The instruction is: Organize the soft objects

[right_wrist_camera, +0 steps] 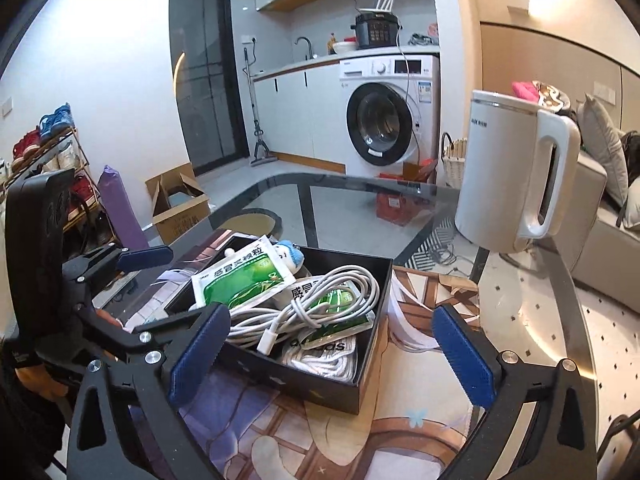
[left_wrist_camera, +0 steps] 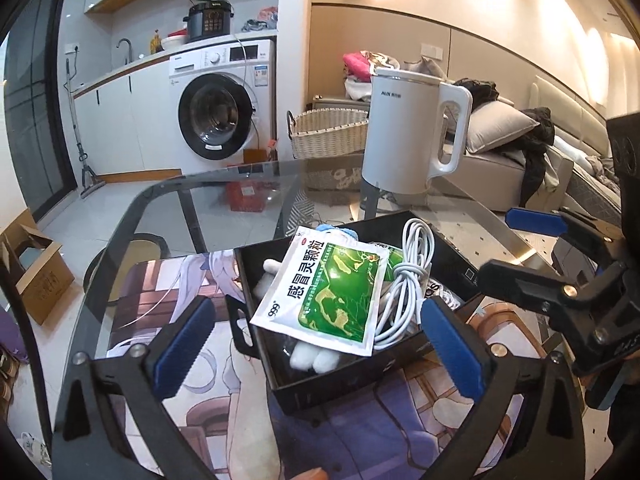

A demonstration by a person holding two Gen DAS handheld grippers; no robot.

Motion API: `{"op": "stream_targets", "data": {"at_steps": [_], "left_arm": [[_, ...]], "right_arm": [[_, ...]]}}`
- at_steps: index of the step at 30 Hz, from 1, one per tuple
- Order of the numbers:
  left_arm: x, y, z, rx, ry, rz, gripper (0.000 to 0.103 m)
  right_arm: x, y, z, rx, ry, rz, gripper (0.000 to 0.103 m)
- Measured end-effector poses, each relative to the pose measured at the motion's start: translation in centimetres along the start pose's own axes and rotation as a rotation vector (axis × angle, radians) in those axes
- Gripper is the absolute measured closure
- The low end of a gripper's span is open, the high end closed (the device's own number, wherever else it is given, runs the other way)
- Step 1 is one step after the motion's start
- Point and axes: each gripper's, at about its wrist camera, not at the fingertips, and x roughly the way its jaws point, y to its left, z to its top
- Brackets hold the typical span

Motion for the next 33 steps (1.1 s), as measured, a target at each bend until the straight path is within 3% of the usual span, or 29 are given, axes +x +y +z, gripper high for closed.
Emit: {"op": "stream_targets", "data": {"at_steps": [15, 33], "left_arm": [[-2.6, -0.5, -2.4, -0.015, -0.088, 0.062, 0.0], [-2.0, -0.5, -4.4, 0.003, -0.127, 0.097, 0.0]], "right_arm": [[-3.9, 1.3, -3.8, -0.066, -0.107, -0.013, 0.0], [-3.7, 0.9, -6.5, -0.049, -0.136, 0.001, 0.0]]}}
